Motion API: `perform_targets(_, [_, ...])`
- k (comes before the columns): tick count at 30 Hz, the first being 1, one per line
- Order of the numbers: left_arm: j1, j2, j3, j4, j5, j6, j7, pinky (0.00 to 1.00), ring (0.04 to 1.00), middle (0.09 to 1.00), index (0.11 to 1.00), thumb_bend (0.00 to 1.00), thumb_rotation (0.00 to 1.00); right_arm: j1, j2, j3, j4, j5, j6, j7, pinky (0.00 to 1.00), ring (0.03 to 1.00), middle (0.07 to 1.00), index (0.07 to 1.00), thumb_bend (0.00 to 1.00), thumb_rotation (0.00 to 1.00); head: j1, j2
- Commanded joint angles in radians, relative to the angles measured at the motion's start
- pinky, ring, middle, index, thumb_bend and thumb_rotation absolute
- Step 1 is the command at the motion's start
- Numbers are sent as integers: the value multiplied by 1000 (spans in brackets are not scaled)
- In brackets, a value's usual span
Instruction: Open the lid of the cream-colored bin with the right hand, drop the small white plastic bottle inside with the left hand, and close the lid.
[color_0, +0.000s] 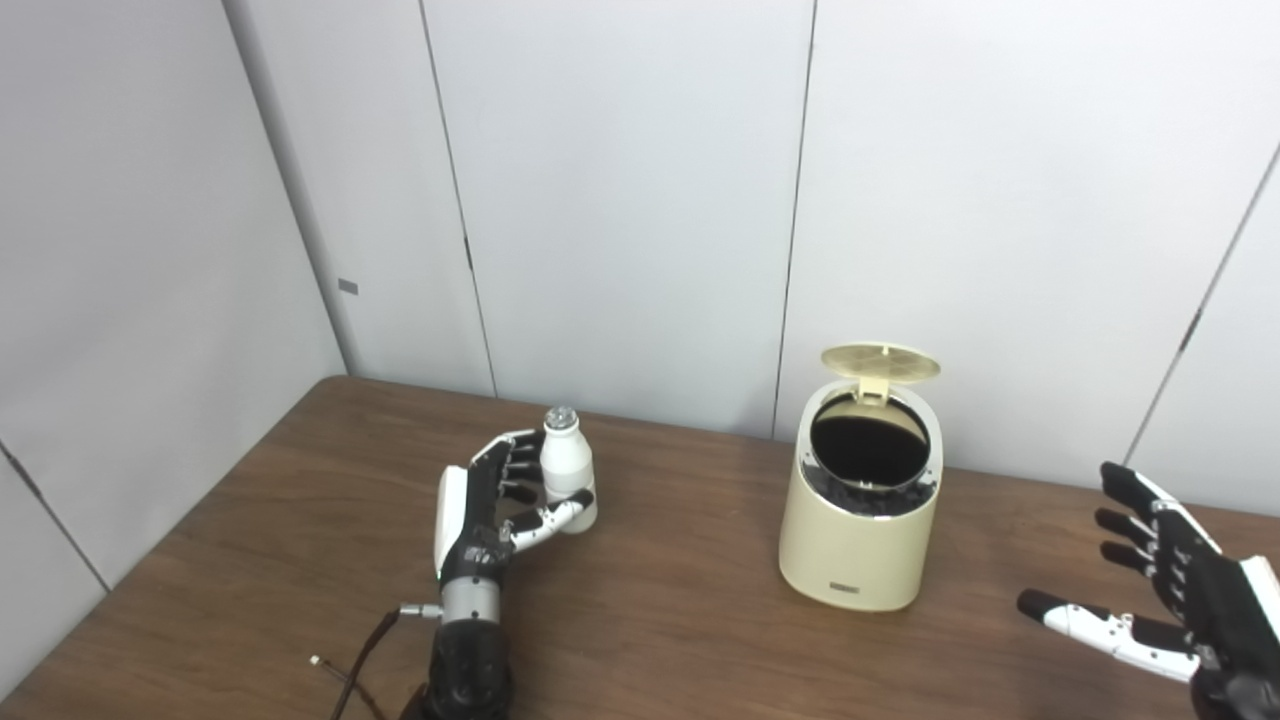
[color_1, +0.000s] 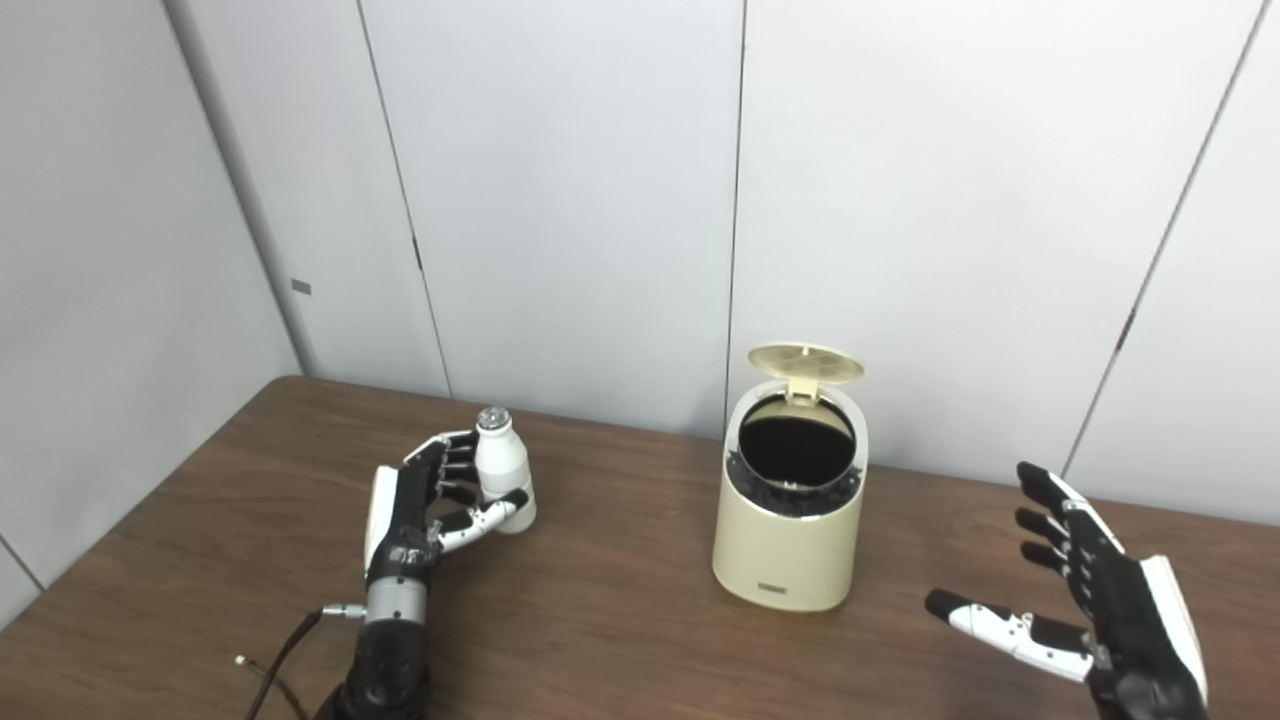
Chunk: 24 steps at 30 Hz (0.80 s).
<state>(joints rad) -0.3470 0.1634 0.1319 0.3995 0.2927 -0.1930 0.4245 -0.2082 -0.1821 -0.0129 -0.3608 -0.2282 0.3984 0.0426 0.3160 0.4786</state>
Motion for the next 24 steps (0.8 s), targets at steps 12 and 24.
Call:
perform_targets(12, [-29, 17, -7, -6, 52, -23, 58, 326, 413, 467, 522, 503, 0, -19, 4, -5, -19, 4, -32, -9, 826, 870, 913, 889, 596, 0, 2, 0])
perform_targets(24, [-1, 9, -51, -190, 27, -48, -40, 354, 437, 484, 499, 505, 0, -20, -17, 19, 66, -30, -135, -23, 762, 843, 893, 886, 642, 0, -112, -28])
